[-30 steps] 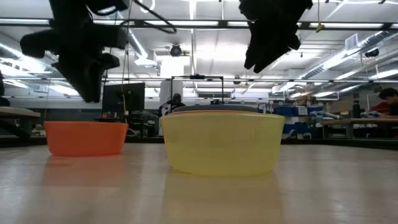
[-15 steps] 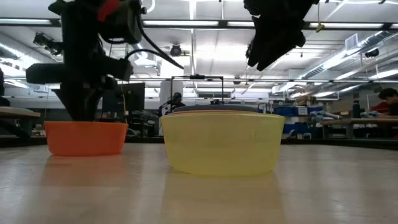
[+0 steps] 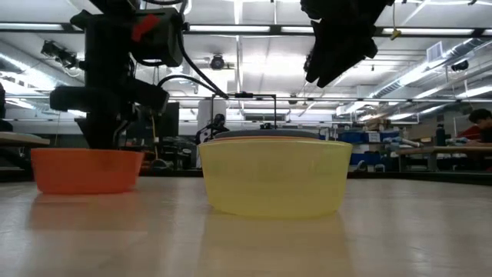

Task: Nest bowls inside each other
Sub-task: Stack the orange bowl on top of the blue bowl

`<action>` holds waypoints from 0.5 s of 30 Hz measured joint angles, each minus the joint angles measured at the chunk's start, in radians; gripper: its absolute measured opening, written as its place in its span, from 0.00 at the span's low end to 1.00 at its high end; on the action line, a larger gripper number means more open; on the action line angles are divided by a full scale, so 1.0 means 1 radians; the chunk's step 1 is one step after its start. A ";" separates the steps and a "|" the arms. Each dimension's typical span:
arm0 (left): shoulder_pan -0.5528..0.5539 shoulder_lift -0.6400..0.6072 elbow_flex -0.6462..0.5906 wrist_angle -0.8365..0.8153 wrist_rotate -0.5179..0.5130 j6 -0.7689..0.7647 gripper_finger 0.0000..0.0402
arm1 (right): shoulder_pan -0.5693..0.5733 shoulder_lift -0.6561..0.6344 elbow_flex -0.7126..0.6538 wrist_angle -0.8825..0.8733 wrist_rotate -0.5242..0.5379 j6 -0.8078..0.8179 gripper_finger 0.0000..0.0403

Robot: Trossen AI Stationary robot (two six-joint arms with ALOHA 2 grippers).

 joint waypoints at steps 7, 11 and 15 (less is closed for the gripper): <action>0.003 -0.008 0.007 0.008 0.006 0.001 0.01 | 0.000 0.000 0.000 -0.016 0.031 -0.001 0.44; 0.003 -0.050 0.065 0.002 0.001 0.004 0.01 | 0.000 0.000 0.000 -0.037 0.038 -0.002 0.44; 0.003 -0.098 0.170 0.007 -0.015 0.018 0.01 | 0.006 0.000 0.000 -0.105 0.079 0.013 0.44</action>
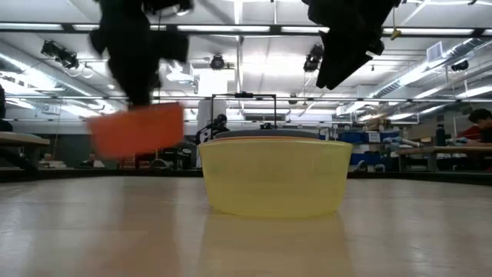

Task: Nest bowls inside each other
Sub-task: Stack the orange bowl on top of the blue bowl

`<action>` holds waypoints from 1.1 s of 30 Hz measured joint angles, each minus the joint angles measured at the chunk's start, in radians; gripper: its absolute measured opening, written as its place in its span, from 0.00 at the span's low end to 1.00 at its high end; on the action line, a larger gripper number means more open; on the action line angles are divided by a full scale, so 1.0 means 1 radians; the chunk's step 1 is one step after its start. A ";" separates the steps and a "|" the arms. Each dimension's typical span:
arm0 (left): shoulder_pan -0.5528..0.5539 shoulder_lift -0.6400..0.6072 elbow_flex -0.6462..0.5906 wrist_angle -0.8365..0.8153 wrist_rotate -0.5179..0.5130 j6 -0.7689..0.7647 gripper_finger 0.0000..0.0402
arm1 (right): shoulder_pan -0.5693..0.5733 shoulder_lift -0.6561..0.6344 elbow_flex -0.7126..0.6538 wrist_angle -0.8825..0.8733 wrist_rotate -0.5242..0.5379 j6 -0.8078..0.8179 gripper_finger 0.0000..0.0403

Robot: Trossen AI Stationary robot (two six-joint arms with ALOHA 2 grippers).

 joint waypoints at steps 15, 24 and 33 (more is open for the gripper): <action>0.118 0.076 0.263 0.181 -0.139 0.097 0.00 | 0.141 0.000 0.000 -0.241 0.096 0.239 0.44; 0.182 0.222 0.264 0.333 -0.071 0.073 0.02 | 0.257 0.000 0.000 -0.405 0.126 0.513 0.44; 0.189 0.251 0.264 0.285 -0.011 -0.022 0.23 | 0.278 0.000 0.000 -0.429 0.113 0.554 0.44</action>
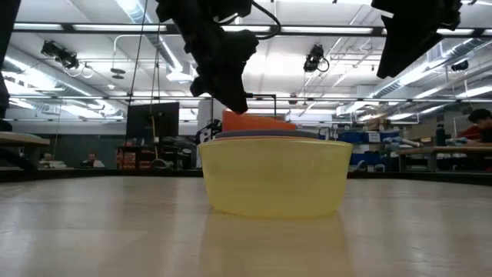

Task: Nest bowls inside each other
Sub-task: Stack the orange bowl on top of the blue bowl, then stack the yellow bowl on top of the orange bowl

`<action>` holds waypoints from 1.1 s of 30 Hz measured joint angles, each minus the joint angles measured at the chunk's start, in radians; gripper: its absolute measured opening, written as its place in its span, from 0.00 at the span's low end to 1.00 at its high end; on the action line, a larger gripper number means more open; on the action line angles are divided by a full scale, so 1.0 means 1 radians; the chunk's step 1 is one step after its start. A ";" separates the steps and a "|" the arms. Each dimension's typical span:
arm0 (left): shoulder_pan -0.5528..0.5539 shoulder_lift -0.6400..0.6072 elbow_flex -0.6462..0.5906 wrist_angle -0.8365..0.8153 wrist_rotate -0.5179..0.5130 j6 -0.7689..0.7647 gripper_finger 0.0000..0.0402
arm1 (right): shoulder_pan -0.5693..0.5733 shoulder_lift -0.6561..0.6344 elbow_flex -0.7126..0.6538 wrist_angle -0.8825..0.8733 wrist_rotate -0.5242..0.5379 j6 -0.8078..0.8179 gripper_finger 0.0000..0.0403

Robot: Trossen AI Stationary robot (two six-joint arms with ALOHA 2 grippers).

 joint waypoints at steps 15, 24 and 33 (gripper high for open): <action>-0.018 -0.061 0.000 -0.017 0.058 0.006 0.33 | -0.005 0.000 0.000 0.014 -0.012 0.002 0.44; -0.109 -0.296 0.000 -0.075 -0.022 0.004 0.33 | -0.061 0.004 -0.007 0.367 -0.267 -0.083 0.44; -0.245 -0.369 0.000 -0.234 -0.135 -0.082 0.33 | -0.129 0.005 -0.087 0.685 -0.400 -0.164 0.44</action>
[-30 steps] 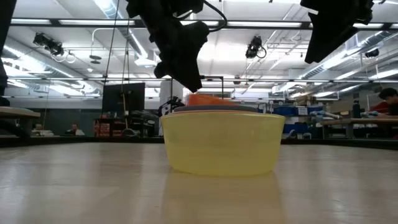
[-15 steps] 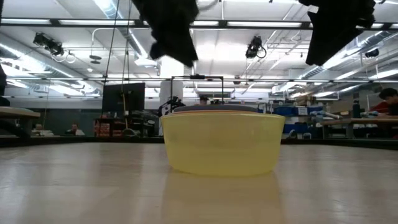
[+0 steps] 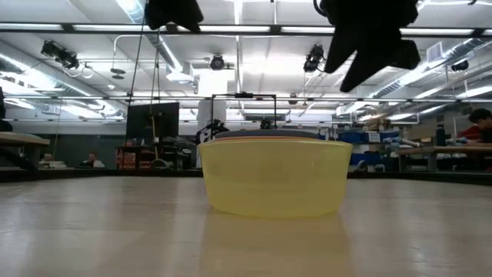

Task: Nest bowls inside each other
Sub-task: Stack the yellow bowl on top of the orange bowl

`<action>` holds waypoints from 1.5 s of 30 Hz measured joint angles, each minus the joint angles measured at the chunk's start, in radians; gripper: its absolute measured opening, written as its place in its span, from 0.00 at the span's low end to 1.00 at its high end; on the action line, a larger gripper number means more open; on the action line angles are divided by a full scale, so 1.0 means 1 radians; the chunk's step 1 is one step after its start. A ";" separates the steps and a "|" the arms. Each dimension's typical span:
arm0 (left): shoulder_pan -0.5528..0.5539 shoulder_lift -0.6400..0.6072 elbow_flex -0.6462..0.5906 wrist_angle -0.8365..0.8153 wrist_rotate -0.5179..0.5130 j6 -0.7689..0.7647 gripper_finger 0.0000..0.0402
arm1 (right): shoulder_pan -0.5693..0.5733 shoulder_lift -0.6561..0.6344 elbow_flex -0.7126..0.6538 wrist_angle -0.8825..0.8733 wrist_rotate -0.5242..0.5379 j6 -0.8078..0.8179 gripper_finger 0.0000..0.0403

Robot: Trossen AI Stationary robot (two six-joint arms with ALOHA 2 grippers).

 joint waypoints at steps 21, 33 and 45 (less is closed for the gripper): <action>-0.097 -0.002 0.000 -0.067 -0.131 -0.074 0.33 | 0.011 0.258 -0.104 0.363 -0.143 0.015 0.44; -0.097 -0.002 0.000 -0.069 -0.136 -0.069 0.33 | -0.015 0.305 -0.104 0.393 -0.193 -0.055 0.21; -0.097 -0.001 0.000 -0.063 -0.155 -0.054 0.33 | -0.066 0.016 -0.104 0.343 -0.051 -0.210 0.00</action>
